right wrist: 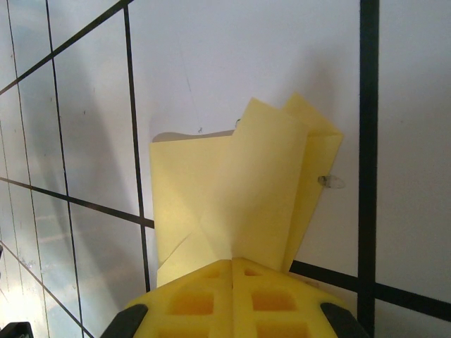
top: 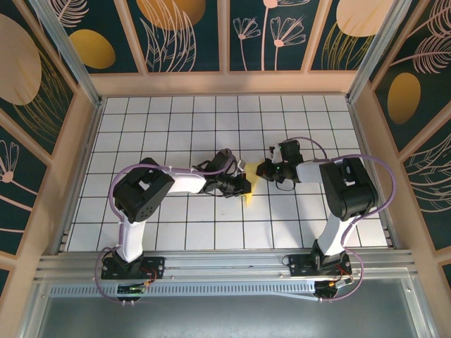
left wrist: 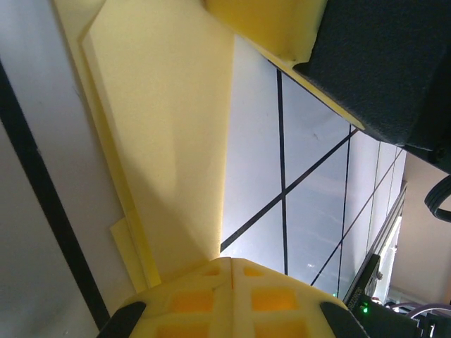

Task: Fold a paper plane with a square sheet of paper (fold left side to right side)
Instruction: Fold the wing for the fifth time at the center of the table.

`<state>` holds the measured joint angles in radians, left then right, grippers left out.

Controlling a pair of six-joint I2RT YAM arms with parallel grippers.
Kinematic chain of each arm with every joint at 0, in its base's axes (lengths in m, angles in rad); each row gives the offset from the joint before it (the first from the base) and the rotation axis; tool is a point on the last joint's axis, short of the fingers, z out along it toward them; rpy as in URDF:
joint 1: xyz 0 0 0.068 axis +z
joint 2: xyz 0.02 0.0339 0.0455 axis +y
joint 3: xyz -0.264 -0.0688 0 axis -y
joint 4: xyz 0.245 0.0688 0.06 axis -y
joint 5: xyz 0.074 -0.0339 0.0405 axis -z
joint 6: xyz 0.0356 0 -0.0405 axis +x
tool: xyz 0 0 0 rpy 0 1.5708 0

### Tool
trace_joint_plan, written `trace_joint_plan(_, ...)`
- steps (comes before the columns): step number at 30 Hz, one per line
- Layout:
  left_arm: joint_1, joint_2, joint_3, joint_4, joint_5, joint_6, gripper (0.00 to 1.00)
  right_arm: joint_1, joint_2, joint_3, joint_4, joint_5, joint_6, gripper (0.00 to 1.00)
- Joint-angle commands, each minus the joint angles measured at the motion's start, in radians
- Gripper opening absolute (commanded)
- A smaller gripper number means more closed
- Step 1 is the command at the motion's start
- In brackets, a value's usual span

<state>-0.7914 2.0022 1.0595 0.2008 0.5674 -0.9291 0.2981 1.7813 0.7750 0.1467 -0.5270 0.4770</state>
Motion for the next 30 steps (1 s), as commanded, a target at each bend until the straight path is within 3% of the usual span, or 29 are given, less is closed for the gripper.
trace_joint_plan(1, -0.011, 0.026, -0.015, 0.008, 0.001, -0.014, 0.05, -0.004, 0.037, -0.031, -0.117, 0.065, -0.018, 0.0)
trace_joint_plan(13, -0.024, 0.058, -0.016, -0.058, -0.057, 0.011, 0.04, -0.005, 0.021, -0.007, -0.132, 0.057, -0.018, 0.0)
trace_joint_plan(22, -0.039, 0.069, 0.018, -0.171, -0.148, 0.055, 0.02, -0.029, -0.081, 0.082, -0.114, -0.018, -0.014, 0.0)
trace_joint_plan(30, -0.044, 0.083, 0.033, -0.179, -0.155, 0.055, 0.0, -0.024, -0.143, 0.021, -0.091, -0.078, -0.016, 0.0)
